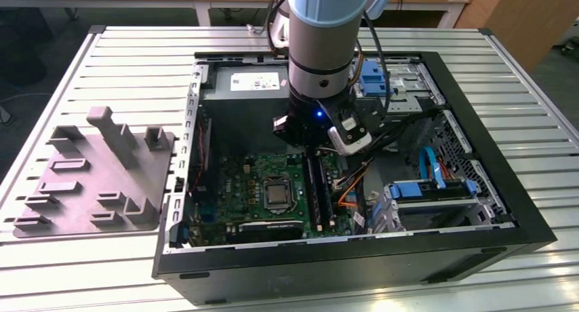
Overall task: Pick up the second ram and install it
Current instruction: 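Press down the second ram until it locks into place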
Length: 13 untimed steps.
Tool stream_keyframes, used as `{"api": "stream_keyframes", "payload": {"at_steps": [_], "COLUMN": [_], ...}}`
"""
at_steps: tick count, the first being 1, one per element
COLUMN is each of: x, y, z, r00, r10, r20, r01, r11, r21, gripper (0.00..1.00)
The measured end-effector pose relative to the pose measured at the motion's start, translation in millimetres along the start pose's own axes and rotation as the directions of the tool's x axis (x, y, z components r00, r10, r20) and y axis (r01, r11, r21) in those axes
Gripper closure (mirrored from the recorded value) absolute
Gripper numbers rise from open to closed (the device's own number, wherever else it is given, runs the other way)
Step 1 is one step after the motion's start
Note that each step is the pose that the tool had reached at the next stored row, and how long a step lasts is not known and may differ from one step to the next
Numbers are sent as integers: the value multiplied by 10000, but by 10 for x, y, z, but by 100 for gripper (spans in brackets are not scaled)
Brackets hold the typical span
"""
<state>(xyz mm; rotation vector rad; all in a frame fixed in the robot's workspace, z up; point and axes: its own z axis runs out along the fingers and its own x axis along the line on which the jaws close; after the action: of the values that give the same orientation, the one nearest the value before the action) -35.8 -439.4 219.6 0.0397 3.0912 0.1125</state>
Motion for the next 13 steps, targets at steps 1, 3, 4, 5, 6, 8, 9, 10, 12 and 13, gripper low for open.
{"api": "stream_keyframes", "payload": {"at_steps": [1,3,4,5,6,8,9,10,12,13], "x": [0,0,0,1,2,2,2,2,2,2], "y": [0,0,0,0,0,-1,-1,-1,-1,-1], "z": [1,3,7,16,18,18,18,18,19,19], "r00": [10000,10000,10000,10000,10000,10000,10000,10000,10000,10000], "r10": [0,0,-1,-1,-1,-1,0,0,0,-1], "r20": [1,1,2,3,1,1,2,1,2,2], "r01": [0,0,1,1,1,1,0,0,0,1], "r11": [10000,10000,10000,10000,10000,10000,10000,10000,10000,10000], "r21": [-2,-4,-5,-9,-5,-4,-4,-3,-4,-4], "gripper": [90,90,90,90,90,90,90,90,90,90]}}
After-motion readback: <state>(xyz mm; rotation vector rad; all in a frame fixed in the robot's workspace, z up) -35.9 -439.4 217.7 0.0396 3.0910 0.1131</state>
